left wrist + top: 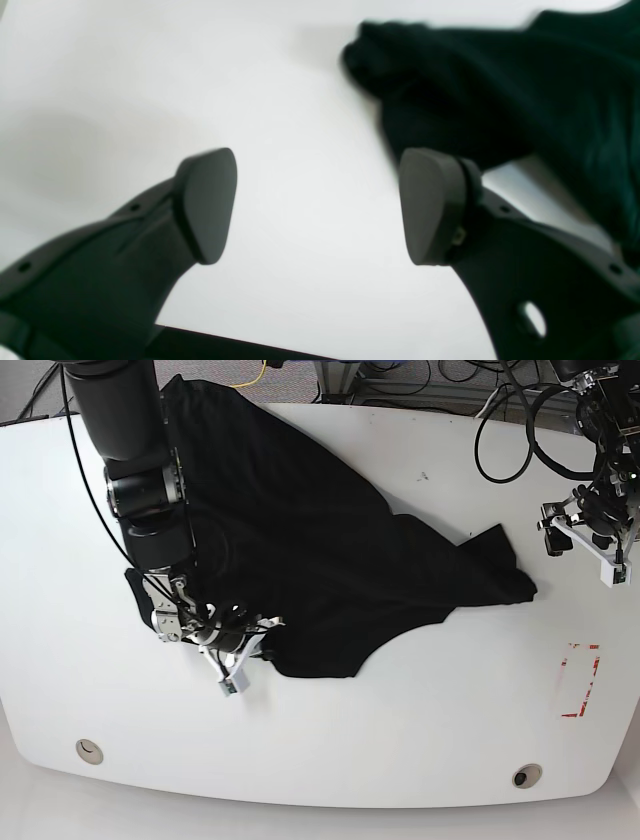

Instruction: Layout the t-shirt on the table in an organized manner, then fold the t-shirt properly

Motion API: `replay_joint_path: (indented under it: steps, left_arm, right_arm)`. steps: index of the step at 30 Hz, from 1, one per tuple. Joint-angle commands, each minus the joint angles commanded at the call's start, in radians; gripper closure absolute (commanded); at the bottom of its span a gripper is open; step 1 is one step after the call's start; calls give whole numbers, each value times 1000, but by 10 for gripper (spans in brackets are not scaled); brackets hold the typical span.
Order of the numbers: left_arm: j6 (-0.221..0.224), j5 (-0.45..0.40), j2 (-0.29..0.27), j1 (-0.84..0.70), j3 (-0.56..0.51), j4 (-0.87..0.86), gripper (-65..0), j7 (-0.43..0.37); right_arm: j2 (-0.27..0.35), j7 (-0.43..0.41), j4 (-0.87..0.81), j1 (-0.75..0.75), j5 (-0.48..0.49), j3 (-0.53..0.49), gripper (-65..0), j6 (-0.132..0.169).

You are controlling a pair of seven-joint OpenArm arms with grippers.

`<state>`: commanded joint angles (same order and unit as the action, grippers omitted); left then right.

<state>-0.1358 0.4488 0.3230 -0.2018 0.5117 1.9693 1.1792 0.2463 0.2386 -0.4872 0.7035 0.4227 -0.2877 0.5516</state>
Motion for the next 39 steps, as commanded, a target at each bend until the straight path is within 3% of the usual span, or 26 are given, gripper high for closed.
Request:
replay_joint_path:
  steps: [6,14,25,29,33,34,35,39]
  left_arm:
    - [0,2,-2,0,-25,0,-478,0]
    - [0,2,-2,0,-43,0,-478,0]
    - [0,3,-15,26,-117,0,-478,0]
    - [0,3,-15,28,-163,0,-478,0]
    - [0,3,-23,29,-204,0,-478,0]
    - [0,3,-29,31,-207,0,-478,0]
    - [-2,3,-48,41,-218,0,-478,0]
    - [-2,3,-57,46,-275,0,-478,0]
  right_arm:
    - [81,-34,2,15,2,23,0,-12]
    - [176,-29,2,12,-8,264,0,-18]
    - [249,-29,-2,-26,-8,354,-22,-86]
    - [249,-32,-2,-31,-8,374,-165,-121]
    - [249,-29,-3,-31,-8,374,-412,-172]
    - [249,-29,-3,-31,-8,376,-444,-175]
    - [249,-29,-3,-32,-6,376,-515,-176]
    - [250,-26,-51,-69,0,376,-639,-173]
